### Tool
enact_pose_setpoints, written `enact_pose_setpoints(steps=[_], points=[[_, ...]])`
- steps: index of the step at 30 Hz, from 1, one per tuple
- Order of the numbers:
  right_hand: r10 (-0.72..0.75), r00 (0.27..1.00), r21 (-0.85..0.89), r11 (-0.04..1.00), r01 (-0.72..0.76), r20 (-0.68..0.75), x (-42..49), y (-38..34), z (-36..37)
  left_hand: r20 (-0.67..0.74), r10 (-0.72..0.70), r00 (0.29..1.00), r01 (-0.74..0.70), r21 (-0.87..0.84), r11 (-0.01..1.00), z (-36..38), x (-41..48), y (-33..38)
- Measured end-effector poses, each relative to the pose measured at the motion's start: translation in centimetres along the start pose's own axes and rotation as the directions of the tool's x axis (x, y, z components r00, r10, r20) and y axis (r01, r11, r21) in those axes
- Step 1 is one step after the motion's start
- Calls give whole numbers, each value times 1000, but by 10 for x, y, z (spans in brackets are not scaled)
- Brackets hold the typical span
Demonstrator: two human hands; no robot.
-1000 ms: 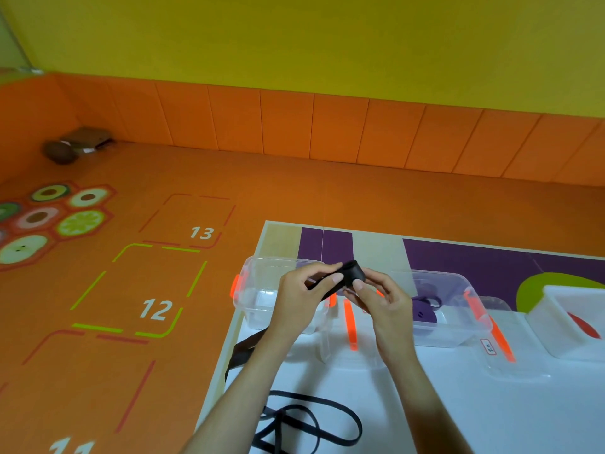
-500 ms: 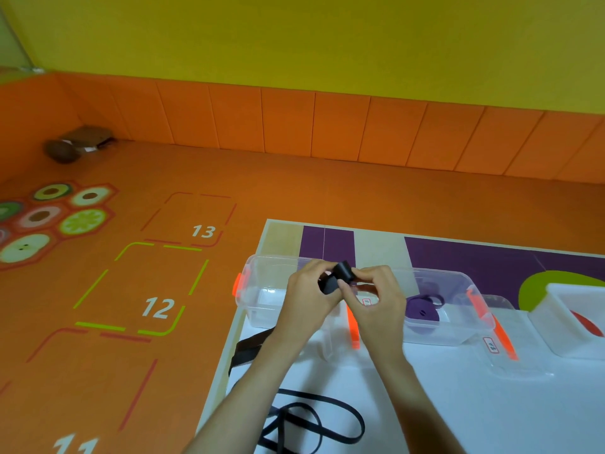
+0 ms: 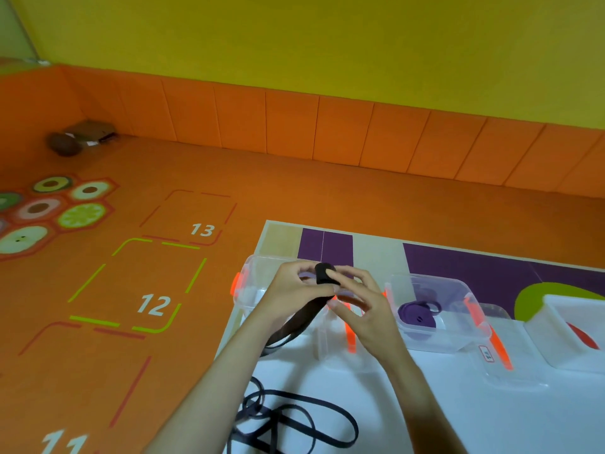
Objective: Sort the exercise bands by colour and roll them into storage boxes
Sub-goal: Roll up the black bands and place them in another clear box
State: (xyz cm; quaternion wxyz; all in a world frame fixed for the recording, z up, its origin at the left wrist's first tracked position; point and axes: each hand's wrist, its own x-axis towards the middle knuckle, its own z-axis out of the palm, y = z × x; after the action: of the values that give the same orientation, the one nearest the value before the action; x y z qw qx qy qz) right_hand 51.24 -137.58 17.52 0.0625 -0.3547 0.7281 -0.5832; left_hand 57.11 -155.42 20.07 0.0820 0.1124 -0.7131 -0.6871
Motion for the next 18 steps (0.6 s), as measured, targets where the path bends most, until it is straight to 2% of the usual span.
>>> enact_pose_setpoints(steps=[7, 13, 16, 18], points=[[21, 1000, 52, 998, -21, 13, 8, -2, 3, 81, 17, 997, -26, 119, 993, -10, 3, 11], [99, 971, 261, 965, -40, -218, 10, -9, 24, -17, 11, 1000, -12, -41, 999, -13, 0, 6], [99, 961, 291, 956, -20, -257, 9, -5, 36, -82, 3, 997, -13, -130, 991, -9, -2, -2], [132, 954, 336, 941, -35, -269, 8, -9, 42, -76, -2, 997, -12, -185, 983, -7, -4, -6]])
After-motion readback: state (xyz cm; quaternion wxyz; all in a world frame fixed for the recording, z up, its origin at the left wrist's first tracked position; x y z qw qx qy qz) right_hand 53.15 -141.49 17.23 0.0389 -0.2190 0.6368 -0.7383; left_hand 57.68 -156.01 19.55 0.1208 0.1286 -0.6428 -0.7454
